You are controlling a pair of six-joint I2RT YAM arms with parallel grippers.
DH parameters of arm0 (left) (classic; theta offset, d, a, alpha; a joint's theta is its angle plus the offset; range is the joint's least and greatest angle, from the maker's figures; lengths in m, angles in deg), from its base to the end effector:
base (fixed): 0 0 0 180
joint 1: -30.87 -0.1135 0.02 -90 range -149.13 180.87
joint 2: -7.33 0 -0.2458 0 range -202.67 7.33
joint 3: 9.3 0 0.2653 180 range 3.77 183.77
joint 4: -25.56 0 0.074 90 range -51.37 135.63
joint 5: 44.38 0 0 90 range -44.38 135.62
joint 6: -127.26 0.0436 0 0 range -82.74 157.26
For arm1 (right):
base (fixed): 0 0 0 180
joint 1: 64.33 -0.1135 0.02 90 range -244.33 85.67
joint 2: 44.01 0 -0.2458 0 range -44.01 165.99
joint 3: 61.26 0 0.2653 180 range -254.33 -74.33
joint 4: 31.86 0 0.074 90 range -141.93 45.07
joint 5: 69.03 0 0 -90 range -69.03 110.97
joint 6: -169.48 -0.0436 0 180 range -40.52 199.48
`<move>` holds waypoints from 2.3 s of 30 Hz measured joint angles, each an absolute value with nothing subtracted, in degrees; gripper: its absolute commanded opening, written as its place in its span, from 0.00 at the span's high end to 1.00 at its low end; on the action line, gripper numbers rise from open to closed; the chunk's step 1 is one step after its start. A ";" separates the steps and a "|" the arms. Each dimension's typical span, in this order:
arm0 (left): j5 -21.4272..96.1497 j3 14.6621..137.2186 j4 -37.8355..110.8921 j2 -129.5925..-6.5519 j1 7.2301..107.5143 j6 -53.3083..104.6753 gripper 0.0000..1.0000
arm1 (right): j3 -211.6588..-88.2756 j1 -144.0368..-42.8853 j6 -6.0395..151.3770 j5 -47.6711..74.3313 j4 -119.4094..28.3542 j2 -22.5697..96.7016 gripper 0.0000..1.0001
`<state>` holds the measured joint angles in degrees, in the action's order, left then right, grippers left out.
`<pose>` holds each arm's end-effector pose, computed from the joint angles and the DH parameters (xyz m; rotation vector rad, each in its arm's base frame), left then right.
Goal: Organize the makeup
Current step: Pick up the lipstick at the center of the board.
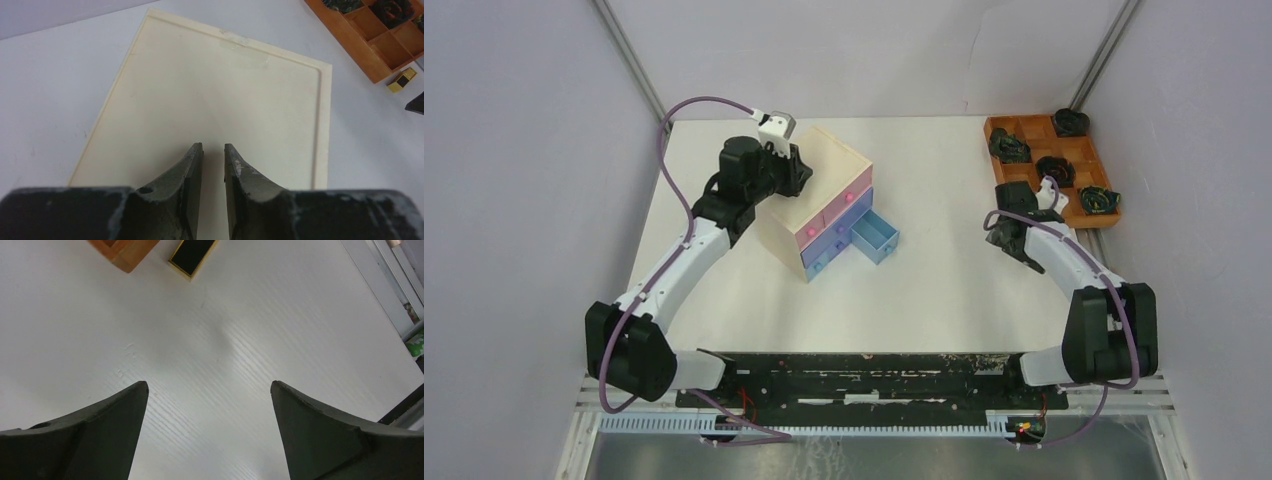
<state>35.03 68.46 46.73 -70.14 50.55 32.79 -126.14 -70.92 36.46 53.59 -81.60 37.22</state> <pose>0.3185 -0.1224 0.3131 0.3819 1.9185 -0.4582 0.2828 0.0090 0.1805 0.9277 2.3242 -0.4416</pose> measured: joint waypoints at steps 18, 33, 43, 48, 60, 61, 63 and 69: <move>32.37 66.82 44.13 -69.66 50.25 32.79 0.68 | -126.60 -65.33 30.53 55.30 -82.82 37.13 0.04; 30.90 66.40 43.23 -69.74 50.25 32.82 0.67 | -129.53 -58.99 27.54 53.20 -73.49 48.01 0.06; 30.51 66.10 42.73 -69.74 50.69 32.82 0.67 | -125.40 -56.30 25.09 50.27 -65.49 49.52 0.08; 30.49 66.05 42.64 -69.77 51.01 32.84 0.67 | -125.40 -56.02 24.24 48.87 -63.39 49.70 0.08; 30.44 66.05 42.47 -69.92 51.63 32.84 0.67 | -125.40 -53.94 22.29 48.50 -61.77 49.72 0.09; 30.42 66.05 42.47 -69.92 51.63 32.84 0.67 | -125.40 -53.74 22.10 48.50 -61.66 49.83 0.09; 30.38 66.05 42.47 -69.92 51.63 32.84 0.67 | -125.47 -53.55 21.81 48.46 -61.47 50.24 0.09; 30.22 66.05 42.47 -69.92 51.65 32.84 0.67 | -126.78 -53.33 21.68 48.54 -61.18 52.23 0.10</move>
<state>30.22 66.05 42.47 -69.92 51.65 32.84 -126.78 -53.33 21.68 48.54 -61.18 52.23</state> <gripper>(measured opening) 0.324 0.908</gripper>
